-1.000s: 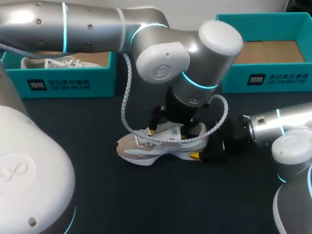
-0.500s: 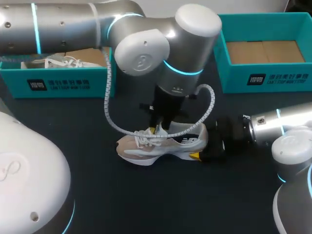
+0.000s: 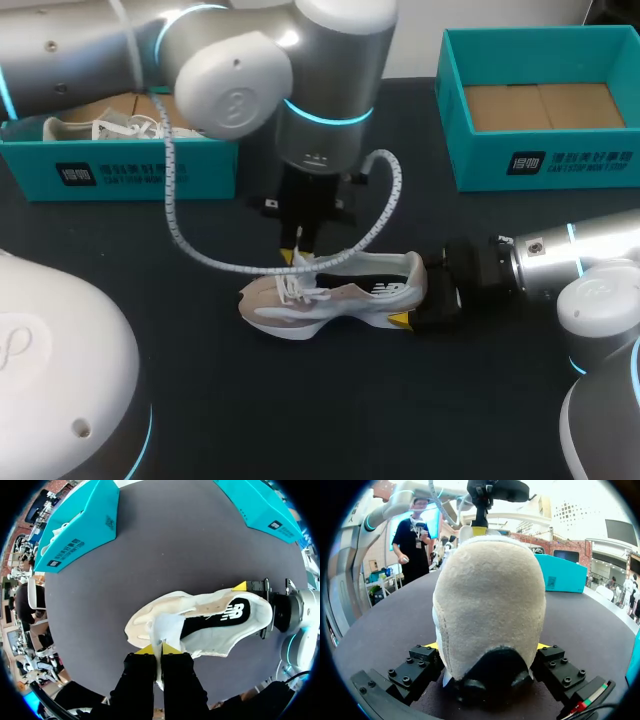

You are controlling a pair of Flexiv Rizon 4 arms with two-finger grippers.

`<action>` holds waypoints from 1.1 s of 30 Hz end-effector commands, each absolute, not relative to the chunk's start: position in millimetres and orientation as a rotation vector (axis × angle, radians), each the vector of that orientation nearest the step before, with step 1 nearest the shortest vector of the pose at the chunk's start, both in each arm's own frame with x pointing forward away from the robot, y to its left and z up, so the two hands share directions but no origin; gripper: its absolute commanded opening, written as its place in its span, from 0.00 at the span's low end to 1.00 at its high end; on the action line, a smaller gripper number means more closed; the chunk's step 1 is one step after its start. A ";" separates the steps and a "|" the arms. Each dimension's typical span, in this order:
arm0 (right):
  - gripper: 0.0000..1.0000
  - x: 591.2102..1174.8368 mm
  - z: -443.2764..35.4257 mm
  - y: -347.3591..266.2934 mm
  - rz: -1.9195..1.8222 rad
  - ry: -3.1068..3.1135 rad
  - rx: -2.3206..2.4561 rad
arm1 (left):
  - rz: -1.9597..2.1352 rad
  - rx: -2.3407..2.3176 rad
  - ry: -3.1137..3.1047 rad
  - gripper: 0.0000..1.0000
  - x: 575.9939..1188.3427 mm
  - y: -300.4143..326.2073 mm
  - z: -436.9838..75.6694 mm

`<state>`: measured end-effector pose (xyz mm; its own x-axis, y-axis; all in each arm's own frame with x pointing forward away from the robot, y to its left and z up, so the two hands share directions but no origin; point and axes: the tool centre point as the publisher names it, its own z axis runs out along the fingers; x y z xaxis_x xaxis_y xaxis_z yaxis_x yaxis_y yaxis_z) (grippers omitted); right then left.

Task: Take the shoe out of the shoebox, open the shoe tongue, remove and reinsert the insole, then place the shoe into the shoebox

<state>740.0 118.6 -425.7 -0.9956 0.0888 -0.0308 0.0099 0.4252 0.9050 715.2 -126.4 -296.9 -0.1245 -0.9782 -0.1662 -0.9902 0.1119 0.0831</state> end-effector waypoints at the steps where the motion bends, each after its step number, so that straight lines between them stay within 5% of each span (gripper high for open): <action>1: 0.00 738.0 -431.1 121.1 1.641 2.589 0.091 | 0.151 -2.078 2.318 0.00 710.0 -104.2 -300.5; 17: 0.00 738.0 -431.1 121.1 1.641 2.589 0.091 | 0.309 -2.083 2.186 0.00 708.3 -70.8 -363.0; 23: 0.00 738.0 -431.1 121.1 1.641 2.589 0.091 | 0.284 -2.101 2.163 0.47 707.9 -63.2 -369.3; 26: 0.00 738.0 -431.1 121.1 1.641 2.589 0.091 | 0.209 -2.115 2.148 0.85 706.0 -58.2 -368.5; 28: 0.00 738.0 -431.1 121.1 1.641 2.589 0.091 | 0.198 -2.142 2.142 1.00 705.1 -54.3 -369.1; 33: 0.00 738.0 -431.1 121.1 1.641 2.589 0.091 | 0.087 -2.181 2.175 1.00 708.5 -45.4 -354.9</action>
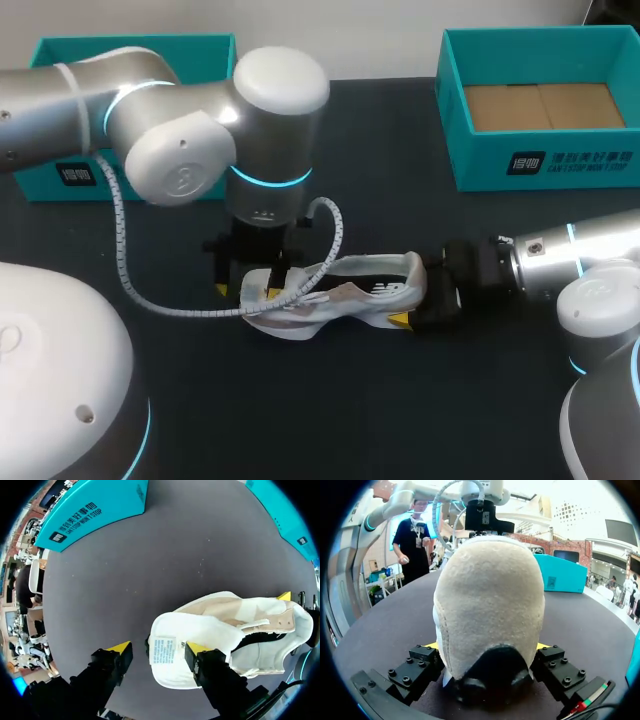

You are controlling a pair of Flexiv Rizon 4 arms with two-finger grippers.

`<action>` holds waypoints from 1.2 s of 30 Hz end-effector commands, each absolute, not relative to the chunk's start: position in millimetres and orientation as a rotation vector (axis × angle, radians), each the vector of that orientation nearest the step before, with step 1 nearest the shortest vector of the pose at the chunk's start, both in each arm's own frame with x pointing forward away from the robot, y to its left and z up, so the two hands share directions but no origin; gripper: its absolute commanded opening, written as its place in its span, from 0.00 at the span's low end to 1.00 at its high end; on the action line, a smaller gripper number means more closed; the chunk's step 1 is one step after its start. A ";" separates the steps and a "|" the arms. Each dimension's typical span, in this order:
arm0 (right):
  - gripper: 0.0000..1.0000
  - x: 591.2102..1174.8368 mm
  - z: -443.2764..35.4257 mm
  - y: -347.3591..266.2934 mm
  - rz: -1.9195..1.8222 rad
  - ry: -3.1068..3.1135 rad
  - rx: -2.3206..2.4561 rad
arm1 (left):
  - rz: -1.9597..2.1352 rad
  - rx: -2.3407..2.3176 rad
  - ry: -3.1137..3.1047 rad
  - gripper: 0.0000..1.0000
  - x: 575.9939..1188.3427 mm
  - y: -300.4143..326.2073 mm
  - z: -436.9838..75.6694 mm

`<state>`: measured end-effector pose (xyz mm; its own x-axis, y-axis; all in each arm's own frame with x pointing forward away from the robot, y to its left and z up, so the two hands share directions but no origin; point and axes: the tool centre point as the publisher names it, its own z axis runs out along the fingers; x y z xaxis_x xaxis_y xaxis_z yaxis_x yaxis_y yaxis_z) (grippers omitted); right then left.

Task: Take the shoe out of the shoebox, open the shoe tongue, remove and reinsert the insole, then place the shoe into the shoebox

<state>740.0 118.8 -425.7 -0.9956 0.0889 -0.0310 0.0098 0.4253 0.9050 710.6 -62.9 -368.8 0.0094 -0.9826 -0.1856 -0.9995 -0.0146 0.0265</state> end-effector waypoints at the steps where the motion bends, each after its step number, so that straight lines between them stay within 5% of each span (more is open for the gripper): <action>1: 0.00 738.0 -431.1 121.1 1.641 2.589 0.091 | 0.050 -2.174 2.212 1.00 709.8 -45.0 -349.1; 13: 0.00 738.0 -431.1 121.1 1.641 2.589 0.091 | -0.380 -1.829 2.686 1.00 744.3 -55.8 -287.5; 30: 0.00 738.0 -431.1 121.1 1.641 2.589 0.091 | -0.402 -0.135 3.252 1.00 774.8 -115.1 -238.1; 31: 0.00 738.0 -431.1 121.1 1.641 2.589 0.091 | -0.395 -0.112 3.233 0.89 773.4 -119.9 -237.4; 33: 0.00 738.0 -431.1 121.1 1.641 2.589 0.091 | -0.382 -0.023 3.212 0.46 771.1 -127.7 -236.0; 34: 0.00 738.0 -431.1 121.1 1.641 2.589 0.091 | -0.381 -0.002 3.196 0.42 769.7 -132.5 -235.3; 36: 0.00 738.0 -431.1 121.1 1.641 2.589 0.091 | -0.382 0.069 3.181 0.09 767.1 -141.6 -233.1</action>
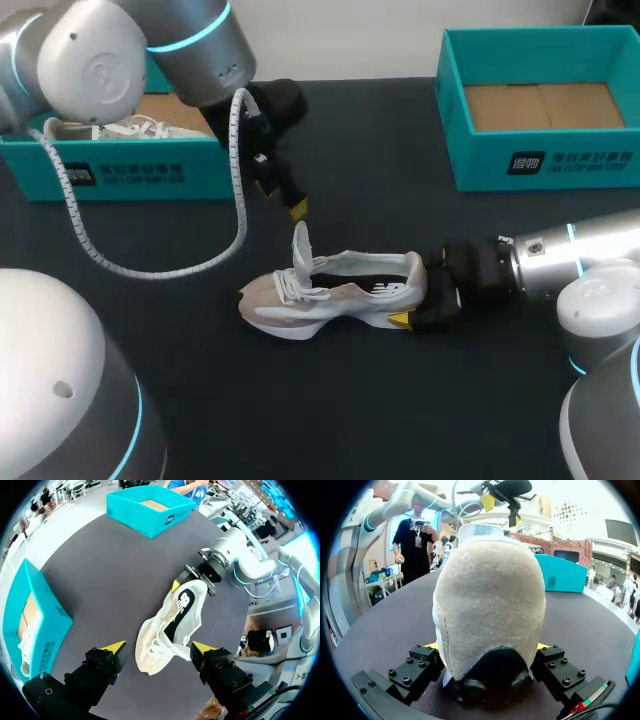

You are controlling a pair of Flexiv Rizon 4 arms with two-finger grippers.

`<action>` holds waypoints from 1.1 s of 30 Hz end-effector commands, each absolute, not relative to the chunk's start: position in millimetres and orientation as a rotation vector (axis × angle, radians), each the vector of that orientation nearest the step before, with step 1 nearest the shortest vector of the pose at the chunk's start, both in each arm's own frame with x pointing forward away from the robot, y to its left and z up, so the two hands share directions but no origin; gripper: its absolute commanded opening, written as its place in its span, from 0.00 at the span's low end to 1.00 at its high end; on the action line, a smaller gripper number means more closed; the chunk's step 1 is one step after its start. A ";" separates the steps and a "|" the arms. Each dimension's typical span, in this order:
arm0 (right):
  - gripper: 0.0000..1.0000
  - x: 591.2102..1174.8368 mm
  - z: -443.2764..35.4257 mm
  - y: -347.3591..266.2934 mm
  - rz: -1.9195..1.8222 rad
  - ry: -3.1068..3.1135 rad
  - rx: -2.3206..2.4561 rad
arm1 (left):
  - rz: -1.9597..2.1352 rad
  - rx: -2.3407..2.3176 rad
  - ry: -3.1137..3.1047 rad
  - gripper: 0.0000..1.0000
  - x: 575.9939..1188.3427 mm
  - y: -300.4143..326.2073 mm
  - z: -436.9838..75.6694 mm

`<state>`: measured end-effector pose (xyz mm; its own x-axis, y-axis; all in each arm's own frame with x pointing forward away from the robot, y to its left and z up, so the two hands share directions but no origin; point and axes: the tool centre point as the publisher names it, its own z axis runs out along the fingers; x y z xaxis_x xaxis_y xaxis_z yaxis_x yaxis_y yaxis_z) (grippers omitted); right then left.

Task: Take the shoe out of the shoebox, open the shoe tongue, remove and reinsert the insole, then place the shoe into the shoebox

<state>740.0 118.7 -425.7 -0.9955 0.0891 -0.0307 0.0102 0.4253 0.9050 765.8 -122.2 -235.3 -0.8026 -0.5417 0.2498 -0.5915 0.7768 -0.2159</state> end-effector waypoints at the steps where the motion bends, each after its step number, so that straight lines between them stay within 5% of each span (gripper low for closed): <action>1: 0.00 738.0 -431.1 121.1 1.641 2.589 0.091 | 0.368 -0.090 -3.053 0.00 766.3 -146.8 -231.6; 33: 0.00 738.0 -431.1 121.1 1.641 2.589 0.091 | 0.238 -0.194 -2.970 0.00 729.3 -214.1 -277.8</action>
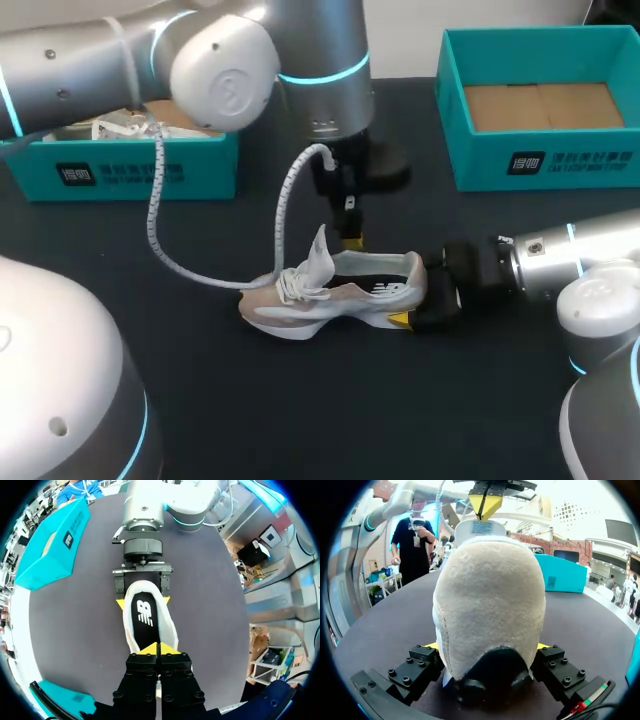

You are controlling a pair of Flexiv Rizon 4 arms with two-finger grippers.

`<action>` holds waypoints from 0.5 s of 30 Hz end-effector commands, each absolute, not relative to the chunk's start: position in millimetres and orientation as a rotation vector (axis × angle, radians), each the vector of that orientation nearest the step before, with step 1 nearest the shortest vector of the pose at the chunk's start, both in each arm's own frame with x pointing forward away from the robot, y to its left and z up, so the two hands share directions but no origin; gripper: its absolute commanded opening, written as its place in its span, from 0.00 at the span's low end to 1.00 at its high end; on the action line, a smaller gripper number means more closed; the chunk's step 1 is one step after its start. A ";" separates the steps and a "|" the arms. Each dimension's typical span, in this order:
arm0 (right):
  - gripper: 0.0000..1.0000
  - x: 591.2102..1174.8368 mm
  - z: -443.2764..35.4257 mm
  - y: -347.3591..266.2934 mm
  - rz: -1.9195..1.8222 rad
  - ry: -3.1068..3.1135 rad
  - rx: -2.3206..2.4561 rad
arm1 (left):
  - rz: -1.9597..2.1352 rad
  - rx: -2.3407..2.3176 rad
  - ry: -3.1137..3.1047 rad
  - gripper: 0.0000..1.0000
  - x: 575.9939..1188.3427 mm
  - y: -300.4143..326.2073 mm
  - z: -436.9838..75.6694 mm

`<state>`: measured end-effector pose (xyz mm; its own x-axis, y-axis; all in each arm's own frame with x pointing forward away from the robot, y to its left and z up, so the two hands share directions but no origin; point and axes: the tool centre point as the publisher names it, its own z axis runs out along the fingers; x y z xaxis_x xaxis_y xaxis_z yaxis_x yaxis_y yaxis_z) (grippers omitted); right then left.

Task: Take the shoe out of the shoebox, open the shoe tongue, remove and reinsert the insole, then place the shoe into the shoebox

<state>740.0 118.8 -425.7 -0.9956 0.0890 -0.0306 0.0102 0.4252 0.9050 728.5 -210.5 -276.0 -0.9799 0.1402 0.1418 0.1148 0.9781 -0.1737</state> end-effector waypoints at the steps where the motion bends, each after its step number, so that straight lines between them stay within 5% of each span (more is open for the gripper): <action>1: 0.00 738.0 -431.1 121.1 1.641 2.589 0.091 | 0.238 -0.194 -2.970 0.00 729.3 -214.1 -277.8; 15: 0.00 738.0 -431.1 121.1 1.641 2.589 0.091 | 0.262 -0.234 -2.946 0.00 725.2 -220.4 -292.1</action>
<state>740.0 118.7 -425.8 -0.9956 0.0891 -0.0306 0.0102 0.4253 0.9050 724.2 -215.8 -278.6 -0.9753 0.1536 0.1584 0.1259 0.9770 -0.1720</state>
